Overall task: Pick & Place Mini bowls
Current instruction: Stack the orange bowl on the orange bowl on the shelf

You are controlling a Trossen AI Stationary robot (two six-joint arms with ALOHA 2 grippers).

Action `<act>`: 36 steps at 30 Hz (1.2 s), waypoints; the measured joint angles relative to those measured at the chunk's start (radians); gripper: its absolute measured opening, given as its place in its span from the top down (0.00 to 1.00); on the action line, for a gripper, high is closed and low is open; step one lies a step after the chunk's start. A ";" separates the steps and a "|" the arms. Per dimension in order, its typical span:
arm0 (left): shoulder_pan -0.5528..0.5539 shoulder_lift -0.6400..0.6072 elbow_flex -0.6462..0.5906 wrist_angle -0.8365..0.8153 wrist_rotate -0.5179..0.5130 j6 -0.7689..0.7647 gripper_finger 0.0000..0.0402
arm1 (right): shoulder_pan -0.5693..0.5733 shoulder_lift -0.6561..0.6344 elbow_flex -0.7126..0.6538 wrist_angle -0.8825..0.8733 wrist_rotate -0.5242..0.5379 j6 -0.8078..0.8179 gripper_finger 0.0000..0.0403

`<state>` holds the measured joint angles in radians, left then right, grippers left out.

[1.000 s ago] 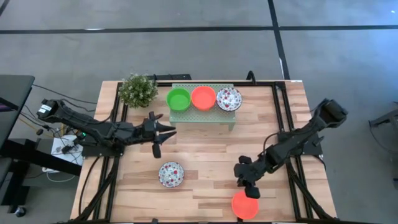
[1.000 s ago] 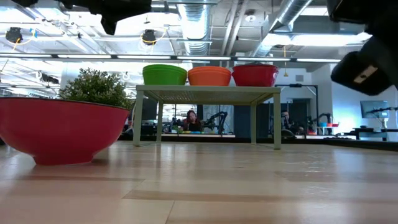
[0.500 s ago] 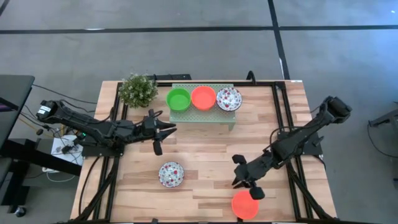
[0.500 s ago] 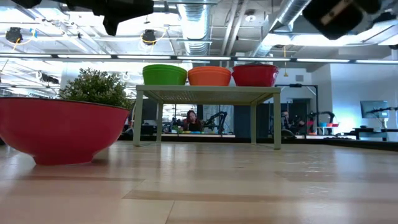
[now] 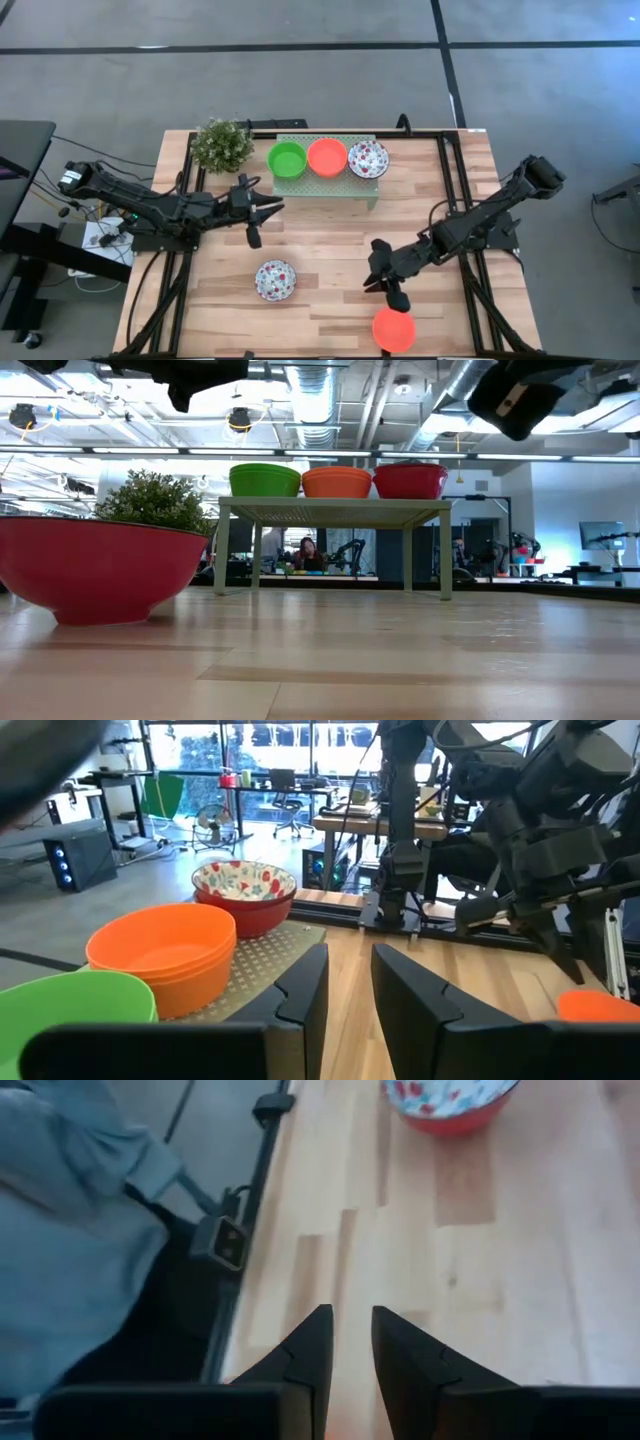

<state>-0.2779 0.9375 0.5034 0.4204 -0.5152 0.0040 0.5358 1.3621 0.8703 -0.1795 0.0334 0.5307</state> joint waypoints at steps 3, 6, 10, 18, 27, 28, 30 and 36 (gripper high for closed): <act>-0.001 0.000 0.000 0.003 0.000 0.000 0.80 | 0.004 0.000 0.000 0.000 -0.033 0.053 0.80; 0.000 0.000 0.000 0.007 0.000 0.000 0.80 | 0.015 0.000 0.000 -0.004 -0.041 0.055 0.76; 0.000 0.000 0.000 0.007 0.000 0.000 0.80 | 0.031 0.000 0.047 -0.130 -0.058 0.070 0.70; -0.002 0.000 0.000 0.007 0.000 -0.017 0.80 | 0.088 0.022 0.100 -0.345 0.018 0.178 0.65; -0.037 0.000 0.000 0.004 0.001 -0.019 0.80 | 0.127 0.143 0.099 -0.362 0.016 0.226 0.63; -0.040 0.000 0.000 0.004 0.001 -0.019 0.80 | 0.123 0.146 0.100 -0.359 0.016 0.225 0.63; -0.043 0.000 0.000 0.005 0.001 -0.019 0.80 | 0.117 0.149 0.099 -0.366 0.017 0.225 0.63; -0.043 0.000 0.000 0.006 0.001 -0.019 0.80 | 0.103 0.149 0.100 -0.360 0.047 0.229 0.64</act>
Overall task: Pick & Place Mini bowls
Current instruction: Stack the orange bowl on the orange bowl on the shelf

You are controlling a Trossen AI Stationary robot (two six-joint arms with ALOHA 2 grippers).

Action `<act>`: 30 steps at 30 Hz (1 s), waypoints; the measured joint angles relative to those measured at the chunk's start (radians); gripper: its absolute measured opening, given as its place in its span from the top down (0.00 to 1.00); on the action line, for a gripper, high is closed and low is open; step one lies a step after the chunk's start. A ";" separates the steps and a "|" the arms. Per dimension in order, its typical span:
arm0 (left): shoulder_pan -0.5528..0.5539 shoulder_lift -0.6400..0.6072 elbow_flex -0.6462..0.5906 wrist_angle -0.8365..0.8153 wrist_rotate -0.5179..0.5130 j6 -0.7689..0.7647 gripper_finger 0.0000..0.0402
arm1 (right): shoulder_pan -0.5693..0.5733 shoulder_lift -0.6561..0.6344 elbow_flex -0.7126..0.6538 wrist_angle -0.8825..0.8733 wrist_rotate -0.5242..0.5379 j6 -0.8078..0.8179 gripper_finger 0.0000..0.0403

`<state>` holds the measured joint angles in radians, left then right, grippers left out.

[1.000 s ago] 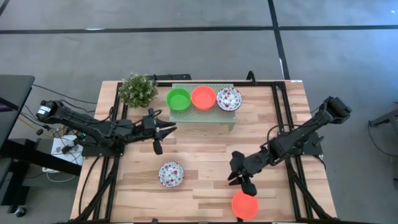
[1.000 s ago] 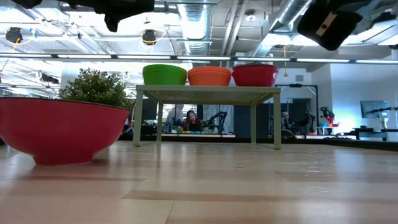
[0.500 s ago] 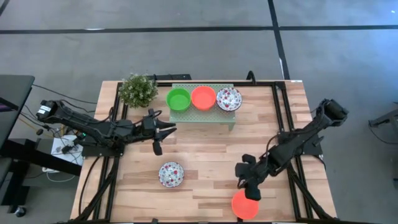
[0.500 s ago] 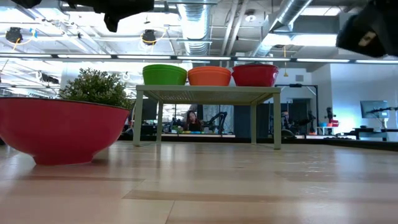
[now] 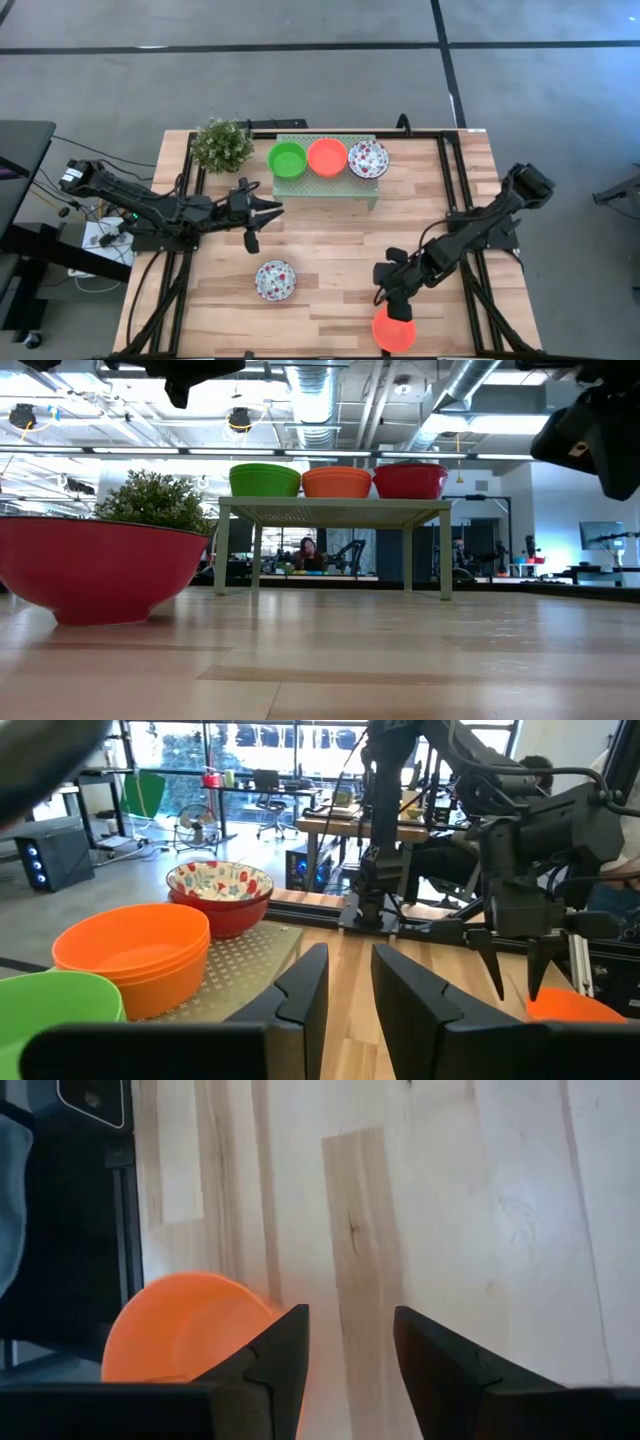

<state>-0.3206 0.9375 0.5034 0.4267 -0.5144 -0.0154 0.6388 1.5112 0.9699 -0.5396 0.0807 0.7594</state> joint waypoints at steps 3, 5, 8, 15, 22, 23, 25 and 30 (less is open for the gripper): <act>0.000 0.000 0.000 0.000 0.000 0.000 0.80 | -0.004 0.000 0.000 -0.001 0.003 -0.006 0.65; 0.000 0.000 0.000 0.000 0.000 0.000 0.80 | -0.006 0.000 0.000 -0.001 0.012 -0.005 0.65; 0.000 0.000 0.000 0.000 0.000 0.002 0.80 | -0.004 0.005 0.000 0.002 0.018 0.030 0.65; 0.000 0.000 0.000 0.000 0.000 0.003 0.80 | 0.044 0.077 -0.001 0.060 -0.059 0.036 0.65; 0.000 0.000 0.000 0.001 0.000 0.002 0.80 | 0.067 0.137 -0.001 0.067 -0.061 0.028 0.65; 0.000 0.000 0.000 0.001 0.000 0.003 0.80 | 0.066 0.147 -0.001 0.069 -0.061 0.028 0.65; 0.000 0.000 0.000 0.001 0.000 0.003 0.80 | 0.066 0.163 -0.001 0.071 -0.063 0.028 0.65; 0.000 0.000 0.000 0.001 0.000 0.003 0.80 | 0.066 0.193 -0.001 0.073 -0.095 0.027 0.68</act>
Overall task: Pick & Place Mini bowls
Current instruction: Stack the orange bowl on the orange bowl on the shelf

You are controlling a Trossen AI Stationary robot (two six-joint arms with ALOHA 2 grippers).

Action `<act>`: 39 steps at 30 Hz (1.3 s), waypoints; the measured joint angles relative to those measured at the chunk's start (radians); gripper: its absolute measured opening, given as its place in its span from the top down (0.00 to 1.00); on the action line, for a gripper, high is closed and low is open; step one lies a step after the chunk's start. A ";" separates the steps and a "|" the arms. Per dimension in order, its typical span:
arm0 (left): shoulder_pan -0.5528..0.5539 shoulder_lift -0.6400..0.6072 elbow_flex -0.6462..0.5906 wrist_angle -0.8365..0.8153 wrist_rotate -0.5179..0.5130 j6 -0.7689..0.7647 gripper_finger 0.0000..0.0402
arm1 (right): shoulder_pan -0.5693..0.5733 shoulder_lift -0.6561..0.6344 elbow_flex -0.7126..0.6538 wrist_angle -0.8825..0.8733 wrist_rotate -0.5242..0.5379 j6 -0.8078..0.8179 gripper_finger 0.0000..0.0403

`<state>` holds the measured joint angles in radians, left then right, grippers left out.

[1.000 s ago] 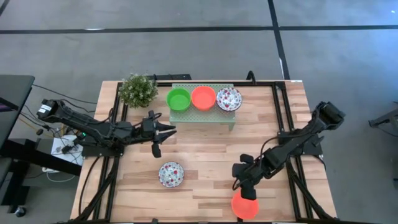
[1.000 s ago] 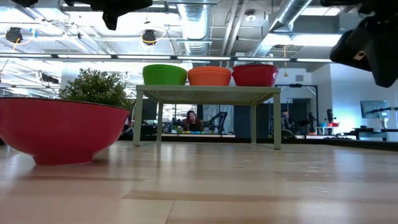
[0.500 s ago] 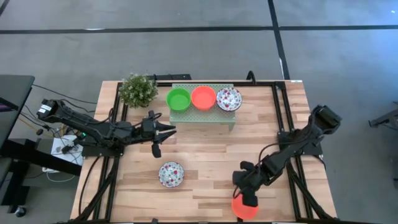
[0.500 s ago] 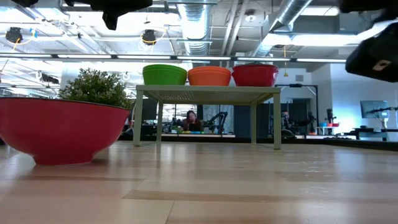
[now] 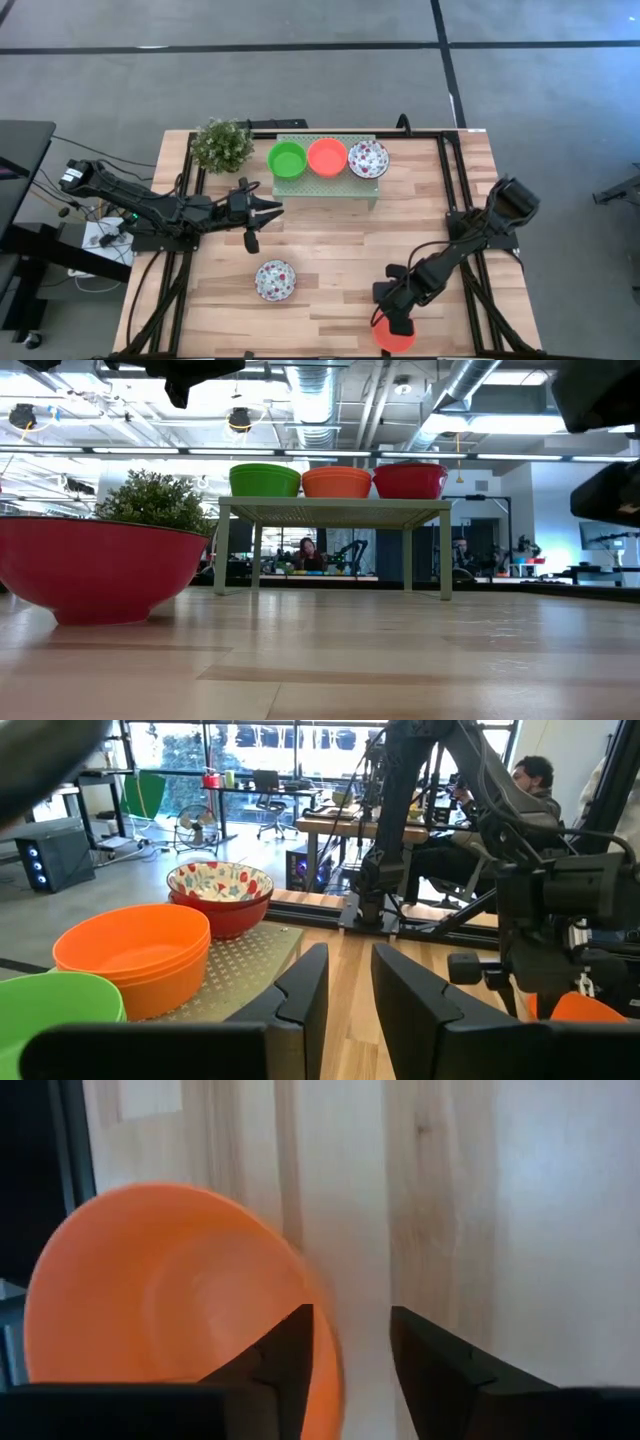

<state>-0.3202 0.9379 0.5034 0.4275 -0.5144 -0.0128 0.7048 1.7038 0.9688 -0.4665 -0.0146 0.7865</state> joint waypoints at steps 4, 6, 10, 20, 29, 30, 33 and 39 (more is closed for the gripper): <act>0.000 0.000 0.000 0.000 0.000 0.001 0.80 | -0.005 0.013 -0.001 0.012 -0.031 0.000 0.78; 0.000 0.000 0.000 0.000 0.000 0.001 0.80 | -0.013 0.012 -0.001 0.011 -0.049 0.000 0.85; 0.000 0.000 0.000 0.002 0.000 0.001 0.80 | -0.040 0.010 0.034 -0.014 -0.094 -0.025 0.98; 0.000 0.000 0.000 0.008 0.000 0.001 0.80 | -0.164 0.010 0.298 -0.362 -0.041 -0.313 0.98; 0.000 0.000 0.000 0.008 0.000 0.001 0.80 | -0.328 0.008 0.606 -0.640 0.082 -0.618 0.99; 0.000 0.000 0.000 0.008 0.000 0.001 0.80 | -0.345 0.008 0.632 -0.653 0.092 -0.653 0.99; 0.000 0.000 0.000 0.008 0.000 0.001 0.80 | -0.399 0.008 0.692 -0.656 0.123 -0.782 0.99; -0.010 0.000 0.000 0.008 0.000 0.001 0.80 | -0.539 0.008 0.774 -0.659 0.150 -0.875 0.99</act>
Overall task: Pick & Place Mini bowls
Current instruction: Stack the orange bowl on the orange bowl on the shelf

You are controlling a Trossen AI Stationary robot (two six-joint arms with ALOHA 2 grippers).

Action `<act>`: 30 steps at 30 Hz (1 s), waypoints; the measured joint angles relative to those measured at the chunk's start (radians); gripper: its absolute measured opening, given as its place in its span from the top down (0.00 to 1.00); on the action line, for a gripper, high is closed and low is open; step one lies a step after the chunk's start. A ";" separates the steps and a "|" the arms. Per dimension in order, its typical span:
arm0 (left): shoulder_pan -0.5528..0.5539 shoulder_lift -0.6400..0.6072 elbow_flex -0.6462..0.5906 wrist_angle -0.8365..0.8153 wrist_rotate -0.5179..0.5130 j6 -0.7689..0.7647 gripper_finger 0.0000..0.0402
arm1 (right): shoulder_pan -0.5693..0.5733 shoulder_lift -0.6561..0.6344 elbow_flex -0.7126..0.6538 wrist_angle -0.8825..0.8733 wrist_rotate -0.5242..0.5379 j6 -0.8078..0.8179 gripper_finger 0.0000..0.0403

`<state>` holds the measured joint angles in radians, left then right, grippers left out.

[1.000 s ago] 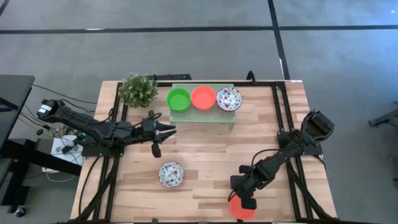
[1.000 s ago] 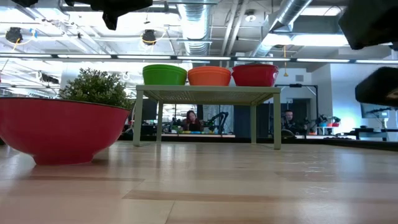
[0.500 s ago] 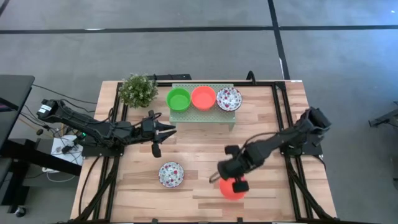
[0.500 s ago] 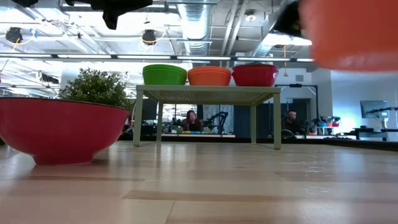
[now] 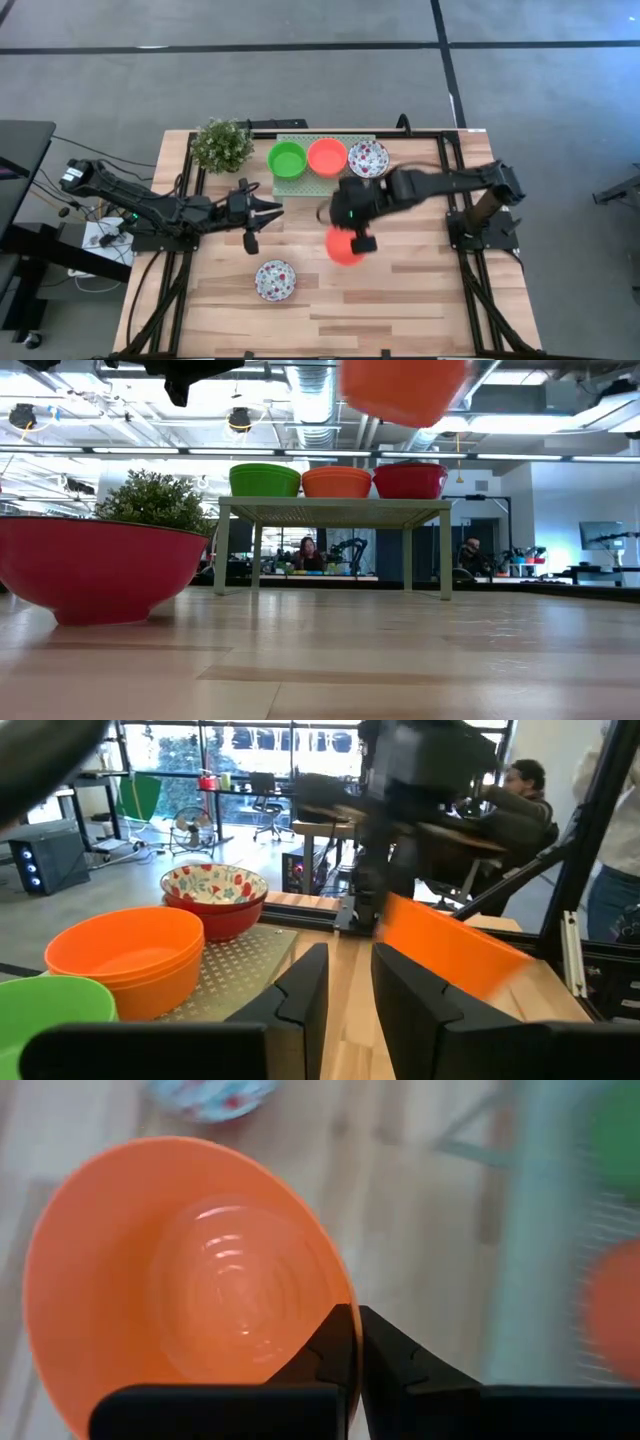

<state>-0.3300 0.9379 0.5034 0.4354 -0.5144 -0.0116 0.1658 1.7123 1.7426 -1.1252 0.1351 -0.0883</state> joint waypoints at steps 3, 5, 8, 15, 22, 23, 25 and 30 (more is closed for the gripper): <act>-0.016 0.000 0.000 0.000 0.000 0.010 0.80 | -0.063 0.000 0.046 -0.002 0.004 0.000 1.00; -0.024 0.000 0.000 0.000 0.000 0.013 0.80 | -0.096 0.000 0.076 -0.007 0.003 0.000 1.00; -0.033 0.000 0.000 0.000 0.000 0.014 0.80 | -0.140 0.000 0.118 -0.005 0.002 -0.018 0.99; -0.046 0.000 0.000 -0.001 0.000 0.014 0.80 | -0.216 0.000 0.182 0.022 0.074 -0.024 1.00; -0.067 0.000 0.000 -0.008 0.000 0.014 0.80 | -0.279 0.000 0.194 0.030 0.073 -0.027 0.99; -0.070 0.000 0.000 -0.008 0.000 0.014 0.80 | -0.286 0.000 0.195 0.038 0.073 -0.026 0.99; -0.071 0.000 0.000 -0.008 0.000 0.014 0.80 | -0.295 0.000 0.195 0.049 0.074 -0.027 0.99; -0.071 0.000 0.000 -0.008 0.000 0.014 0.80 | -0.300 0.000 0.195 0.078 0.074 -0.040 0.99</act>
<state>-0.4007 0.9379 0.5034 0.4274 -0.5144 0.0029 -0.1341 1.7123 1.9381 -1.0470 0.2089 -0.1286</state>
